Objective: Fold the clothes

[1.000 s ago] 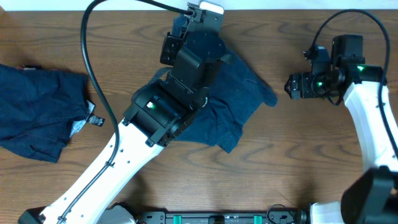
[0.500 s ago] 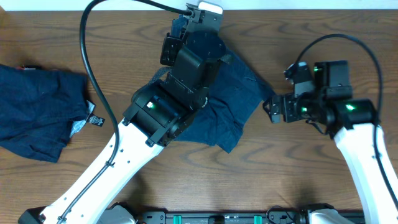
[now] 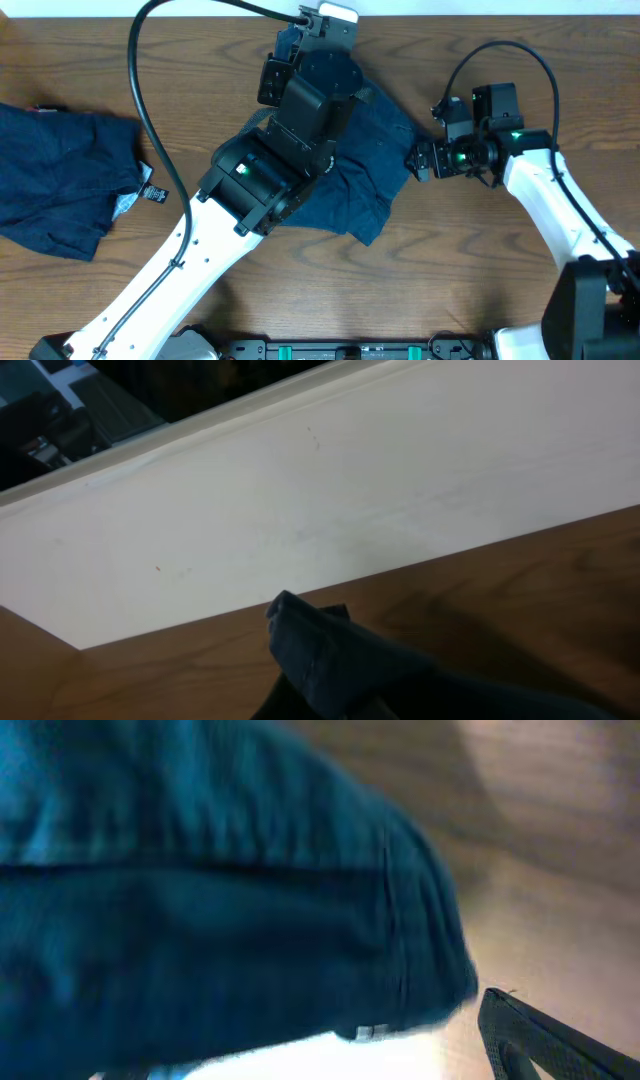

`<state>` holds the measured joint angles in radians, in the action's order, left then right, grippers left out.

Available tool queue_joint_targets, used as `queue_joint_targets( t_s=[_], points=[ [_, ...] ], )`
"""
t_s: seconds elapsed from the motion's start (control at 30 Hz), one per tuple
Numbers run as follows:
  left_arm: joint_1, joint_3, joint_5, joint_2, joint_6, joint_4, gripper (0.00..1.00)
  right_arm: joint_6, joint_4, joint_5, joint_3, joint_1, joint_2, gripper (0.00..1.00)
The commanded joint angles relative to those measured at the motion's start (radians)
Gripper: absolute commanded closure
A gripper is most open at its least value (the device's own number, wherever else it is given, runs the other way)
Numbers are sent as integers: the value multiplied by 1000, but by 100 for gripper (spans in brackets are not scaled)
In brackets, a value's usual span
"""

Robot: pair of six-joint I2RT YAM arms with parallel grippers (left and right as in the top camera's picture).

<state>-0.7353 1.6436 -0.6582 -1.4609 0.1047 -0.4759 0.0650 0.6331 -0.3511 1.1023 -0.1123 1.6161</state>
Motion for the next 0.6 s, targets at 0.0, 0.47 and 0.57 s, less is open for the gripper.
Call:
queue_joint_targets(
  t_s=[0.0, 0.47, 0.57],
  points=[
    [0, 19, -16, 13, -13, -2, 94, 19, -58, -23, -1, -5, 24, 1],
    [0, 19, -16, 13, -13, -2, 94, 18, -188, -73, -1, -7, 146, 2],
    [0, 19, -16, 13, -13, -2, 94, 18, -200, -76, -1, -7, 153, 17]
  ],
)
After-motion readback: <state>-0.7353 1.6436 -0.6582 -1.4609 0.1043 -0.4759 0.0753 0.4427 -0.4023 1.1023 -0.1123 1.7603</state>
